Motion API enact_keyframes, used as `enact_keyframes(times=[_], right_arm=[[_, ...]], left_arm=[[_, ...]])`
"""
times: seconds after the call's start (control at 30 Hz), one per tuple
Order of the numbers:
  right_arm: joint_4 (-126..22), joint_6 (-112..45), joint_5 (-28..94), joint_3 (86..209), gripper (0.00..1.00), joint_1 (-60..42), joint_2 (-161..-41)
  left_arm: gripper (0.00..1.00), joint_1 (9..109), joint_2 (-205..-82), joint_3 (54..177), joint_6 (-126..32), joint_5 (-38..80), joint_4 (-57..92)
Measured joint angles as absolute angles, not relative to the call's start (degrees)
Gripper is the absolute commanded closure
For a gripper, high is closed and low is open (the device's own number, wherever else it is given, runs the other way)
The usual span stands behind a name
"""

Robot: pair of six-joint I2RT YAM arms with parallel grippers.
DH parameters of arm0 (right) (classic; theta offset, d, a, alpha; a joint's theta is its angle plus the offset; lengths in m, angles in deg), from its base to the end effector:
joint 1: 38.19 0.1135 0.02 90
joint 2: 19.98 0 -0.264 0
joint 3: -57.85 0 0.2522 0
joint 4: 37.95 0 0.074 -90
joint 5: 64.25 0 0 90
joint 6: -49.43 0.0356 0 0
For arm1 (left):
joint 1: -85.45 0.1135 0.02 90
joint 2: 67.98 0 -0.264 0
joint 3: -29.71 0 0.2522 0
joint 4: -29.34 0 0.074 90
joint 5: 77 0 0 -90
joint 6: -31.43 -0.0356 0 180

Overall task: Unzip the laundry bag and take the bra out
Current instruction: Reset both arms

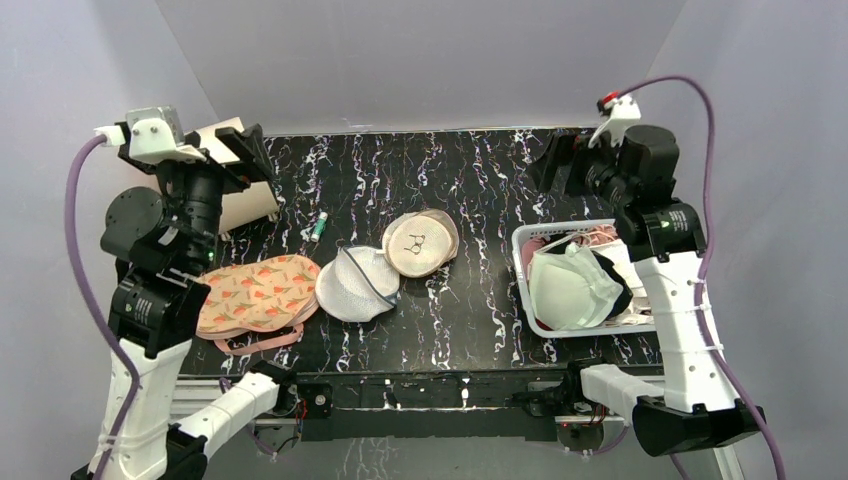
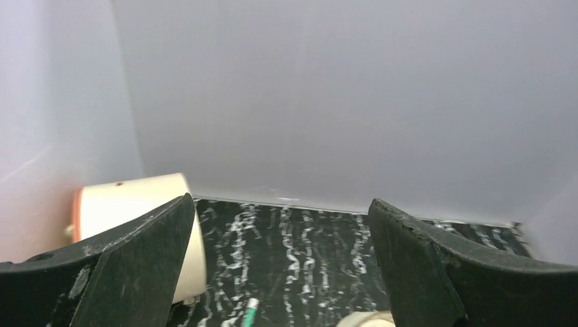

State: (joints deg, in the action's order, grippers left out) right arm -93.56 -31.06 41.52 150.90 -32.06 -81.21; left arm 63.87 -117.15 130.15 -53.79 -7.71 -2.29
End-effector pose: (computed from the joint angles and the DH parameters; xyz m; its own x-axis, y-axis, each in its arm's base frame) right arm 0.2041 0.0316 0.4342 -0.4534 0.1112 -0.8843 -0.2790 0.9246 0.2593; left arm 0.1034 -0.0274 0.5461 0.3086 -0.2059 -0.9286 0.0602 0.9786 -0.1969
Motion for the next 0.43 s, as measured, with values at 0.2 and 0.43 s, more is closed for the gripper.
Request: enact_keyframes(times=[0.2, 0.43], right_arm=[[-90.6, -31.3, 33.5, 163.0, 0.02, -32.0, -86.1], [-86.4, -31.6, 31.2, 167.1, 0.02, -32.0, -87.3]], left_arm=[[0.02, 63.9, -122.7, 131.9, -57.3, -14.5, -4.5], [0.02, 63.9, -128.6, 133.7, -56.6, -14.4, -6.5]])
